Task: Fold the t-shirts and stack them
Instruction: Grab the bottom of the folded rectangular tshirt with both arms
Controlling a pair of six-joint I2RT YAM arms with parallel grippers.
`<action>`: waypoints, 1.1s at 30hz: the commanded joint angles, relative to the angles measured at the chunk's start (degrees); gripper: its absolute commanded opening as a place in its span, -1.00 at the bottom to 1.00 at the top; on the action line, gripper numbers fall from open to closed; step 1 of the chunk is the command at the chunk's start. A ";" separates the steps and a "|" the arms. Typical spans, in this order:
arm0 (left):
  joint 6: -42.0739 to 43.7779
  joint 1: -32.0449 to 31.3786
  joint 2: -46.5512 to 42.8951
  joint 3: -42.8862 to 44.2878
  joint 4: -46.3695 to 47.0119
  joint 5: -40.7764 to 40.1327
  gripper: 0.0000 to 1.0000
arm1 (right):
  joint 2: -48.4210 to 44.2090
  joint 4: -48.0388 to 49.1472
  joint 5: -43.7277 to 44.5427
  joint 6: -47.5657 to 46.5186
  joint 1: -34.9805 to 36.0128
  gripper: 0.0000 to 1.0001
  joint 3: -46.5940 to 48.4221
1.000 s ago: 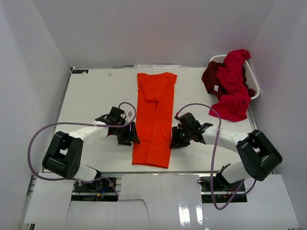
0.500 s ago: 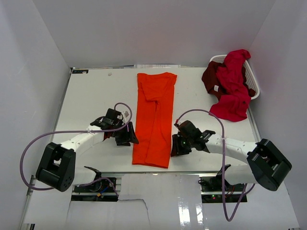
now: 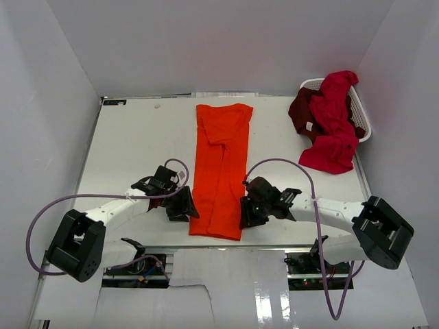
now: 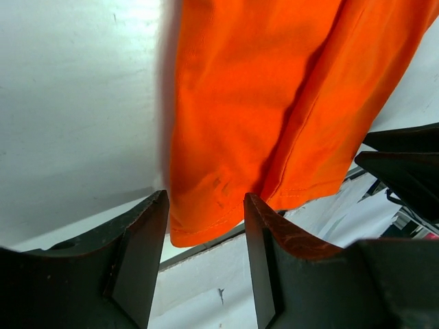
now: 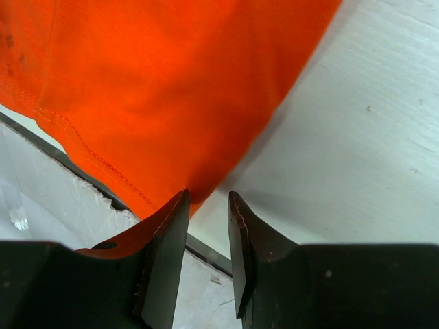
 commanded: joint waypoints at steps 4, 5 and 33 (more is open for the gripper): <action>-3.81 -2.57 -2.16 -2.72 1.90 -0.35 0.06 | 1.70 -0.07 0.76 1.64 2.16 -0.28 3.44; -4.34 -2.75 -2.25 -3.24 2.17 -0.35 0.05 | 1.79 -0.07 0.85 1.73 2.42 -0.28 3.79; -6.72 -5.21 0.04 -7.38 6.83 -2.46 -1.00 | 0.83 0.37 2.08 4.10 3.83 -0.76 -1.56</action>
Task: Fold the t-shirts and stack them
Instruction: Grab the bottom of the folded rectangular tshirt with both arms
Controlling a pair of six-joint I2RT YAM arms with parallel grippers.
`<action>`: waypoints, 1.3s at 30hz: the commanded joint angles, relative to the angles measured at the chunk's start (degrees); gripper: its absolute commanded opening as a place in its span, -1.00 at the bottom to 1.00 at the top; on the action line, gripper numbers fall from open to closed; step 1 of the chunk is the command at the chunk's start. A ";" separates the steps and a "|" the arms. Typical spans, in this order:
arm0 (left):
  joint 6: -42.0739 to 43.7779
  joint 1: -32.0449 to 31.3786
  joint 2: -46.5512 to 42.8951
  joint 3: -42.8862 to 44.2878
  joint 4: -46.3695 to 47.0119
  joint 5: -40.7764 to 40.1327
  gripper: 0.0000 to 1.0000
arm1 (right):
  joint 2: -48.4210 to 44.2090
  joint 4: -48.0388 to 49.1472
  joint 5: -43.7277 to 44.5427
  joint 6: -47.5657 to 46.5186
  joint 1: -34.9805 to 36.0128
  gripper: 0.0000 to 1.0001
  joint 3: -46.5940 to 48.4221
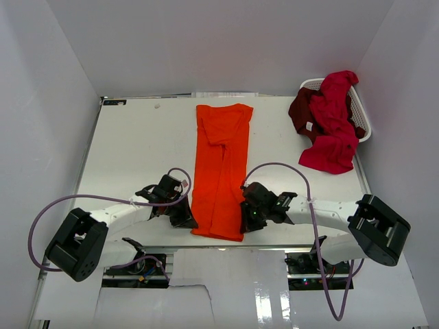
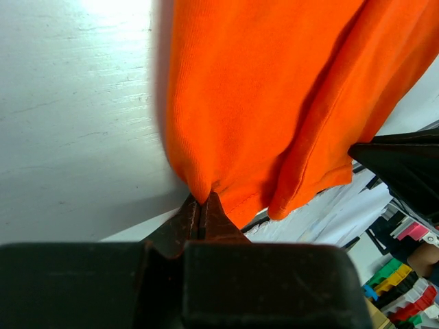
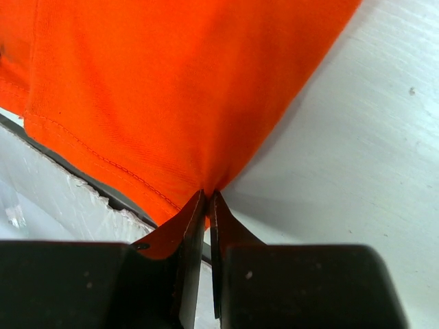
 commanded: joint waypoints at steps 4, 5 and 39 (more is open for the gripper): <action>0.14 -0.23 -0.23 -1.24 -0.12 -2.48 -0.99 | -3.75 -1.58 1.41 0.98 -0.50 -0.75 -2.40; 0.06 -0.23 -0.14 -1.24 -0.12 -2.48 -0.99 | -3.93 -1.75 1.40 0.98 -0.59 -0.75 -2.75; -2.05 -1.37 0.74 -2.73 2.69 -0.11 -0.94 | -7.89 10.46 -6.77 8.10 -0.68 -0.21 -12.25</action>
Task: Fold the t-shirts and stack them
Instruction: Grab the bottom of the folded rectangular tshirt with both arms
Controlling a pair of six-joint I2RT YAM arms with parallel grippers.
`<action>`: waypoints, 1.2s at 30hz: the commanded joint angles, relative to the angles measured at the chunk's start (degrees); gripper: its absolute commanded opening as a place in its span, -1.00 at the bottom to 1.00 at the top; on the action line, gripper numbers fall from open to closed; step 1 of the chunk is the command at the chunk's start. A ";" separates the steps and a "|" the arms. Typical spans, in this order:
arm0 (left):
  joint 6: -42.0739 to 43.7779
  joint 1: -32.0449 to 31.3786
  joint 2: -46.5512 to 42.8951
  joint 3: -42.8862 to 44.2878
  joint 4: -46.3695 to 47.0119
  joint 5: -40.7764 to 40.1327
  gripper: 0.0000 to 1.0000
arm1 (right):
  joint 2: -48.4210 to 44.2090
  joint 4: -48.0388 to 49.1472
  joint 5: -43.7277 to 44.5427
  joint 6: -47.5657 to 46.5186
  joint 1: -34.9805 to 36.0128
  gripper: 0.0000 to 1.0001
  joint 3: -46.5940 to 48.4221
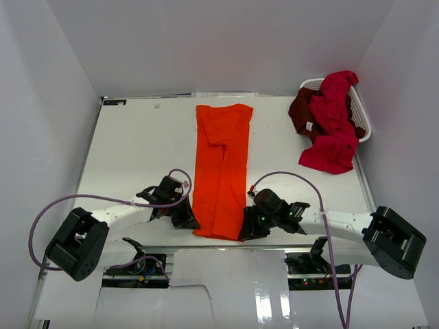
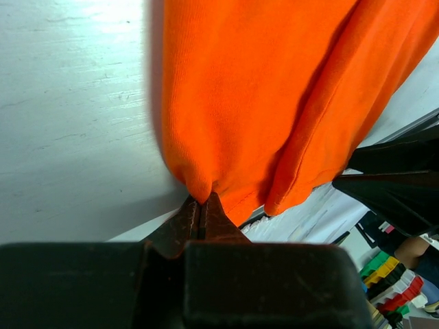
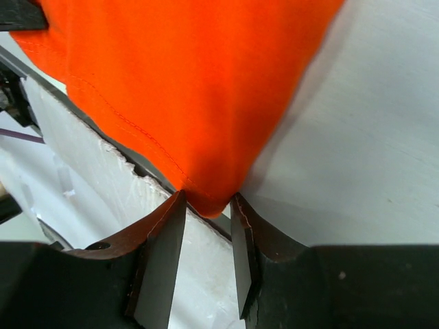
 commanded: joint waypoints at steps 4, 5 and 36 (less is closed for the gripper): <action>0.07 -0.69 0.22 -1.68 -0.15 -1.55 -0.93 | 3.38 4.20 -0.76 0.97 0.02 -0.22 -1.58; -0.02 -0.69 0.21 -1.77 -0.15 -1.55 -0.93 | 3.47 4.29 -0.67 0.97 -0.06 -0.22 -1.67; -0.20 -1.13 -1.98 3.33 -4.02 -1.20 -1.00 | -2.16 -6.44 2.76 -0.52 -0.59 -0.57 3.34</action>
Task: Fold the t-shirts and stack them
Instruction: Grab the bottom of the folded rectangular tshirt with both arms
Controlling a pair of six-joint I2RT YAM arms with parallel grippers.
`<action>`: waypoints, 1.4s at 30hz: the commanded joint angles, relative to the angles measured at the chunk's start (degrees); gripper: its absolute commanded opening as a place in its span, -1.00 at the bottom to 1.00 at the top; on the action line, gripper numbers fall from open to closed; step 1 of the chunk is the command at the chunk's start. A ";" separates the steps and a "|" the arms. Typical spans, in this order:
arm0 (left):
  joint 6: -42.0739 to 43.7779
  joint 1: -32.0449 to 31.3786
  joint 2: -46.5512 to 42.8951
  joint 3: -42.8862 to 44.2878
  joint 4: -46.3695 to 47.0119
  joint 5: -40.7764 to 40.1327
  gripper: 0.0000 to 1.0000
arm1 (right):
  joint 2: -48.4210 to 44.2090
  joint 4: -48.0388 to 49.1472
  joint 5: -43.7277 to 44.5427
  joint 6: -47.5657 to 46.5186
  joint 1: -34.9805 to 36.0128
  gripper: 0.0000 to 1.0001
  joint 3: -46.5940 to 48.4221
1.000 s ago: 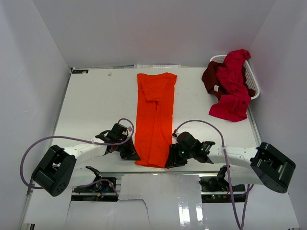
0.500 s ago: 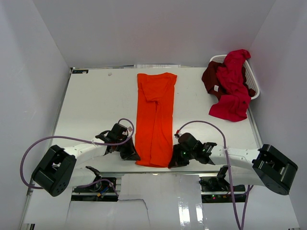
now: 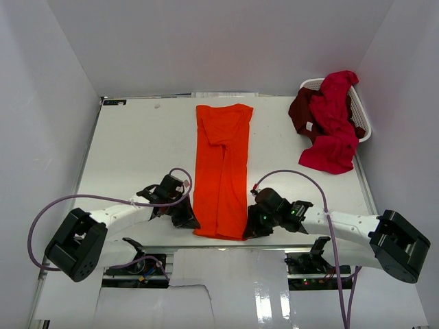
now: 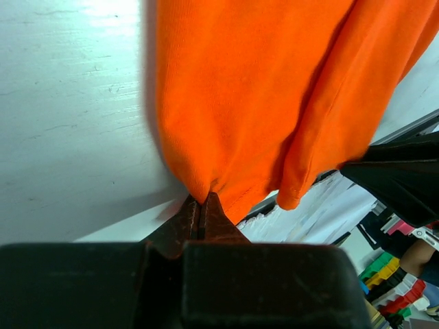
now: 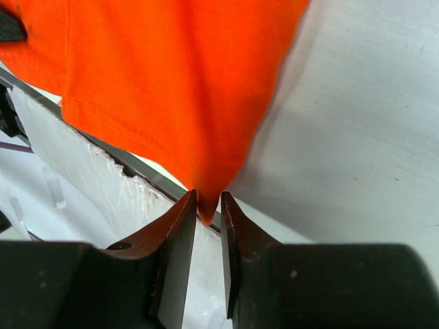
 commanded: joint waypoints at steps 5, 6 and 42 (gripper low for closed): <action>0.53 -0.45 -0.54 1.27 -1.62 -0.89 -1.00 | 0.16 -0.62 0.96 -0.59 -0.15 -0.09 0.95; 0.53 -0.45 -0.62 1.18 -1.62 -0.89 -1.00 | 0.07 -0.62 1.05 -0.59 -0.24 -0.05 0.87; -0.88 -0.63 -1.32 1.01 -0.91 0.16 -1.00 | 1.57 6.77 -2.64 0.03 -2.35 -0.85 -2.48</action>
